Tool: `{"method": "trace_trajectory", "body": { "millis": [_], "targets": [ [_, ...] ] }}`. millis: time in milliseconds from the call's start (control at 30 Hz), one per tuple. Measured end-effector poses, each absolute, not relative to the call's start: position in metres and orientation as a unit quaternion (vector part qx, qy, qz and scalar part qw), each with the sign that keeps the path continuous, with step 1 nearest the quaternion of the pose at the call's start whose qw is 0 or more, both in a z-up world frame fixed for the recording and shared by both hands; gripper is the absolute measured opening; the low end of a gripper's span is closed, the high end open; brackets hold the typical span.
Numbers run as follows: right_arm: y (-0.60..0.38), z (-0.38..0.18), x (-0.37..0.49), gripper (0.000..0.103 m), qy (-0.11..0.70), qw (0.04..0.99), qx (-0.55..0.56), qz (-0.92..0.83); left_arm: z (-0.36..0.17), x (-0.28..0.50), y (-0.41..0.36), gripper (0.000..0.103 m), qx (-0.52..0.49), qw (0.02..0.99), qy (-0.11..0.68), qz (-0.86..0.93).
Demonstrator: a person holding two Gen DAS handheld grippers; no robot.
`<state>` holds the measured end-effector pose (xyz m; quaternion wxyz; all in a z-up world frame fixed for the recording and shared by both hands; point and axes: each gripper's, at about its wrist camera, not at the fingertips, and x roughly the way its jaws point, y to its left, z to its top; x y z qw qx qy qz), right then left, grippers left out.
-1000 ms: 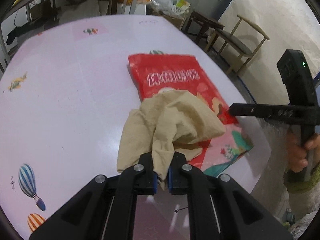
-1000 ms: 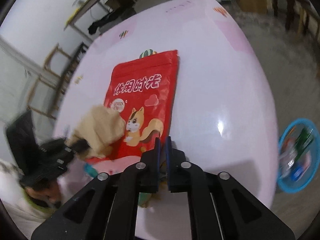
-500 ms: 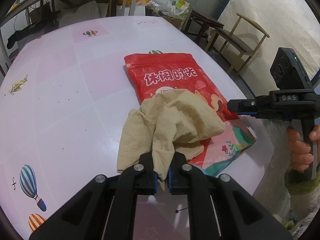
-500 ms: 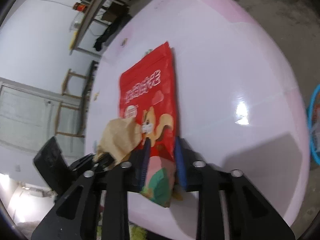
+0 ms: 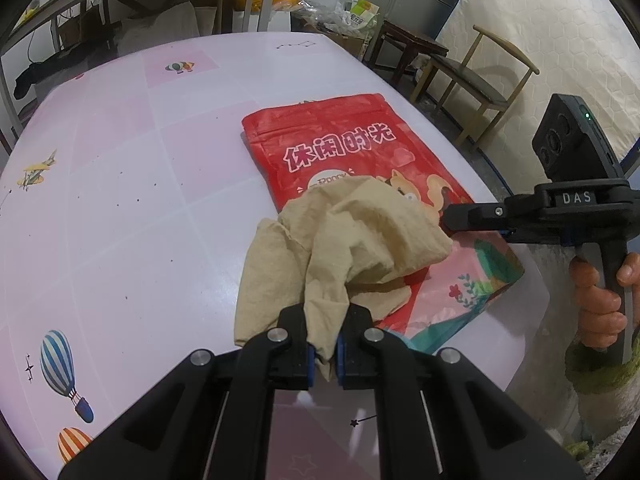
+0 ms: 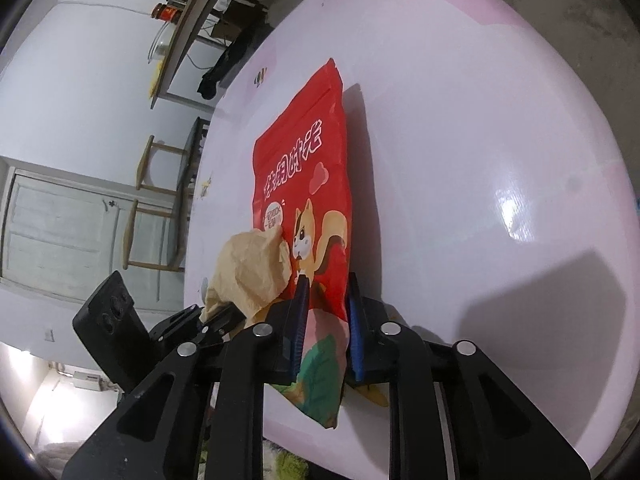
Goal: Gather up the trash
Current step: 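Close the right tool on the red snack bag edge and lift it, then carry the cloth and red bag with both tools over the wastebasket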
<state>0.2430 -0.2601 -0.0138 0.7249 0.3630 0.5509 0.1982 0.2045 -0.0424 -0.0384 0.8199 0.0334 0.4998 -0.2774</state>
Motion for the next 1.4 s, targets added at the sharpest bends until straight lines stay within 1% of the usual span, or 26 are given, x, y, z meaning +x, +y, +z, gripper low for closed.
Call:
{"method": "trace_trajectory", "body": {
  "millis": [133, 300, 400, 600, 1000, 1400],
  "targets": [
    [-0.257, -0.014, 0.241, 0.013, 0.549, 0.729, 0.358, 0.199, -0.039, 0.204, -0.041, 0.006, 0.034, 0.821, 0.499, -0.276],
    [-0.259, -0.010, 0.237, 0.004, 0.536, 0.733, 0.366, 0.203, -0.039, 0.204, -0.042, 0.007, 0.034, 0.822, 0.498, -0.275],
    [-0.258, -0.003, 0.234, 0.002, 0.525, 0.744, 0.362, 0.200, -0.038, 0.204, -0.042, 0.006, 0.032, 0.821, 0.499, -0.273],
    [-0.265, 0.013, 0.228, 0.001, 0.500, 0.768, 0.352, 0.191, -0.028, 0.203, -0.039, 0.006, 0.032, 0.829, 0.488, -0.271],
    [-0.288, 0.029, 0.217, 0.000, 0.455, 0.790, 0.370, 0.179, -0.009, 0.197, -0.040, 0.006, 0.056, 0.848, 0.462, -0.255],
    [-0.316, 0.038, 0.208, 0.000, 0.424, 0.804, 0.386, 0.157, 0.004, 0.184, -0.042, 0.006, 0.075, 0.860, 0.438, -0.252]
  ]
}}
